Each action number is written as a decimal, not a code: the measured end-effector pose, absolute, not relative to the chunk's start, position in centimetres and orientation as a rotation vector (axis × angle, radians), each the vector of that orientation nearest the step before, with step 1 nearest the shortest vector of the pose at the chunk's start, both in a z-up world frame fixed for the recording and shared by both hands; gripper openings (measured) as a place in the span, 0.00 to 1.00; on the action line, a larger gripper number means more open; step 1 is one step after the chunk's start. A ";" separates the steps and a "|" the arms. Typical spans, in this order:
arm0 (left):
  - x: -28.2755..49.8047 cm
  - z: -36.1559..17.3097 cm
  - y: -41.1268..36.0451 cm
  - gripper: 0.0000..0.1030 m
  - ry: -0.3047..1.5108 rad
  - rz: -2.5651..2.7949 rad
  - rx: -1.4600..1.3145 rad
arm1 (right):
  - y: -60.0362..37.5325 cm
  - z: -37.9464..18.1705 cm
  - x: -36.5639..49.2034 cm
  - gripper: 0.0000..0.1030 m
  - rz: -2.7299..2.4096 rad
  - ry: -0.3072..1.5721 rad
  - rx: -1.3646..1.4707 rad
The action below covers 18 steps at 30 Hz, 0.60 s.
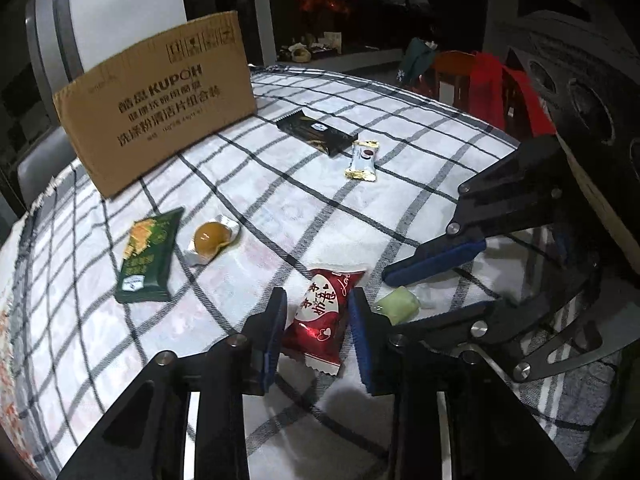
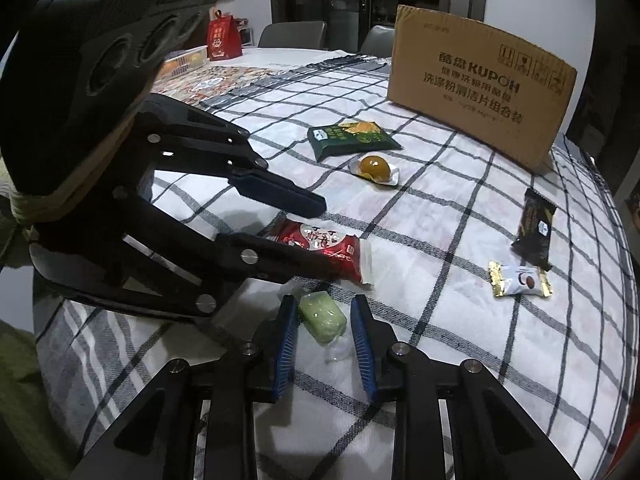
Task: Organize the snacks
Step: 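Grasp the red packet with the left tool while the right tool grasps the light green candy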
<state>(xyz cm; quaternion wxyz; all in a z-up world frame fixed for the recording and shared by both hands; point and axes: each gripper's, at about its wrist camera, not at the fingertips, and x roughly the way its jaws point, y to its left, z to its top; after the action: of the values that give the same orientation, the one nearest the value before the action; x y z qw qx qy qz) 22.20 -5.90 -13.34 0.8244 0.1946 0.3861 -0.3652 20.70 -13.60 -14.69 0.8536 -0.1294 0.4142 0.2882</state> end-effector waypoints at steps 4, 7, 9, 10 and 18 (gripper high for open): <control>22.3 -13.4 -5.9 0.26 0.828 -0.768 0.400 | -13.7 -14.8 20.7 0.25 0.602 0.873 -0.258; 22.4 -13.4 -5.8 0.23 0.838 -0.760 0.382 | -13.8 -14.8 20.6 0.25 0.592 0.869 -0.250; 22.4 -13.2 -5.7 0.22 0.847 -0.750 0.363 | -13.9 -14.8 20.4 0.25 0.582 0.866 -0.236; 22.4 -13.2 -5.7 0.22 0.850 -0.744 0.356 | -14.0 -14.7 20.3 0.25 0.579 0.863 -0.227; 21.6 -11.2 -4.6 0.22 0.835 -0.636 0.287 | -14.6 -13.2 19.8 0.25 0.527 0.824 -0.161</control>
<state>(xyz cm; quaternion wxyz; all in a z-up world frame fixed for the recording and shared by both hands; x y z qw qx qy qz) 21.64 -4.63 -11.18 0.8557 0.1364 0.3971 -0.3025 19.81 -14.62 -13.16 0.8796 -0.0770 0.3954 0.2529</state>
